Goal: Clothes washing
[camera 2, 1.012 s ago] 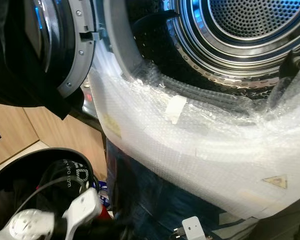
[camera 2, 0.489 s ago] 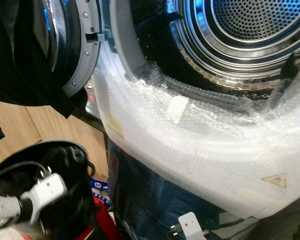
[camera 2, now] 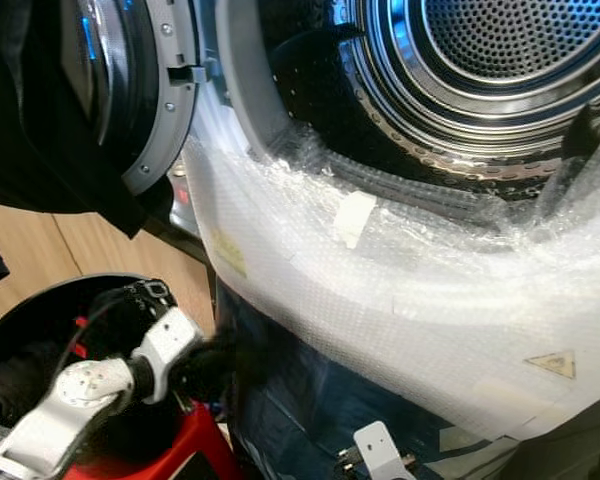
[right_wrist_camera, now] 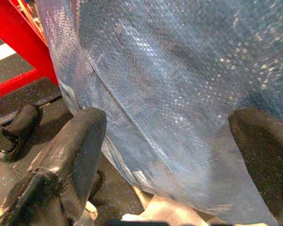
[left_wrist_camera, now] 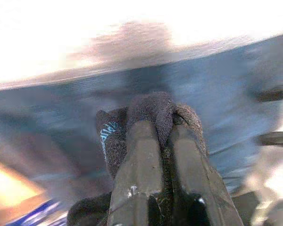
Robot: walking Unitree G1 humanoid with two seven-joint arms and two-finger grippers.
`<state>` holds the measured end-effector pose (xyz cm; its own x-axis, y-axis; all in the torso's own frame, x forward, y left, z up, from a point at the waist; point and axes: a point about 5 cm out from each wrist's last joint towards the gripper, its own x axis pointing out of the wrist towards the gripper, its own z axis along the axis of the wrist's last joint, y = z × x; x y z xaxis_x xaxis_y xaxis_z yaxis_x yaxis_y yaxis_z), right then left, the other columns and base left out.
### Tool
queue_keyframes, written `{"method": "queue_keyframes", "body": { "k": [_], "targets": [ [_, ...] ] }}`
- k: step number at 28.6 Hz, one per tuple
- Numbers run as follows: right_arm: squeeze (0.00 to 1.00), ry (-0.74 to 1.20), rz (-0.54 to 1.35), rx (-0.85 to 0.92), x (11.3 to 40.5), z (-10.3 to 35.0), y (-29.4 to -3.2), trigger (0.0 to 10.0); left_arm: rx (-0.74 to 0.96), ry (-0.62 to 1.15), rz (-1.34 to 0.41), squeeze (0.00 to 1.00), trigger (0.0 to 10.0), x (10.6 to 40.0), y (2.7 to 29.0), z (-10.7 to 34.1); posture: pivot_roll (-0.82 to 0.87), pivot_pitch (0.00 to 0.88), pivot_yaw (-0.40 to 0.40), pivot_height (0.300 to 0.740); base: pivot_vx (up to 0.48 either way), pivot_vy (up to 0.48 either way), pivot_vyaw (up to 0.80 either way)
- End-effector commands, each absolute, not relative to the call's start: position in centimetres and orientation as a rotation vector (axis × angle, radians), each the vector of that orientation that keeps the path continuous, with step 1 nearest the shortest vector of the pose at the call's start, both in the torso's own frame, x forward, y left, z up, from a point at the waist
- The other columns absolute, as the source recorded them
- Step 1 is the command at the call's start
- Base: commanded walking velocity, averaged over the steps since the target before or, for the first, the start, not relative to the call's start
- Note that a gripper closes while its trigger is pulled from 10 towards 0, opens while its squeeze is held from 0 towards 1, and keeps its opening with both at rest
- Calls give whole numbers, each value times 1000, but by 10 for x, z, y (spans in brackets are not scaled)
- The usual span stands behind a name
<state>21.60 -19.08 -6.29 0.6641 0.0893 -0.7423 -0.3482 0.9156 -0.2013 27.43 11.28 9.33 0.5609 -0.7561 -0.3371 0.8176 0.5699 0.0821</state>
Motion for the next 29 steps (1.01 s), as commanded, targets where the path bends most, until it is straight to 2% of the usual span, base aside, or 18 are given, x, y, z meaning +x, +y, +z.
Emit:
{"method": "queue_keyframes", "body": {
  "k": [1,5,7,11,15,18,24,25,26,27,28,29],
  "targets": [
    [0,792,287,-344,218,-61,-191,10000,225,271,-1040,0,10000,275,95,92,252,19,-61,740,0,0,0],
    [0,783,359,-340,220,-59,-189,10000,207,306,-1146,0,10000,266,80,87,232,24,-62,740,0,0,0],
    [0,780,456,-320,218,-58,-188,10000,209,338,-1207,0,10000,257,74,79,220,27,-62,740,0,0,0],
    [0,806,581,-280,211,-57,-192,10000,213,356,-1206,0,10000,251,75,73,216,32,-66,740,0,0,0],
    [0,888,795,-307,191,-60,-206,10000,226,374,-1214,0,10000,240,77,65,218,50,-77,740,0,0,0],
    [0,900,846,-280,188,-59,-209,10000,221,374,-1203,0,10000,238,77,64,218,51,-78,740,0,0,0],
    [0,819,852,-215,202,-49,-204,10000,225,399,-1219,0,10000,231,73,58,209,53,-73,740,0,0,0],
    [325,799,864,-202,205,-46,-201,10000,227,399,-1224,0,10000,229,72,58,209,53,-73,740,0,0,0],
    [459,777,880,-196,208,-44,-197,10000,231,397,-1225,0,10000,229,71,57,209,53,-73,740,0,0,0],
    [459,764,890,-194,210,-43,-195,10000,234,397,-1225,0,10000,229,70,57,206,51,-73,740,0,0,0],
    [1000,736,890,-191,215,-40,-191,10000,242,396,-1237,0,10000,229,67,57,206,50,-74,740,0,0,0],
    [1000,722,892,-174,217,-38,-189,10000,244,392,-1239,0,10000,229,66,57,203,44,-73,740,0,0,0]
  ]
}}
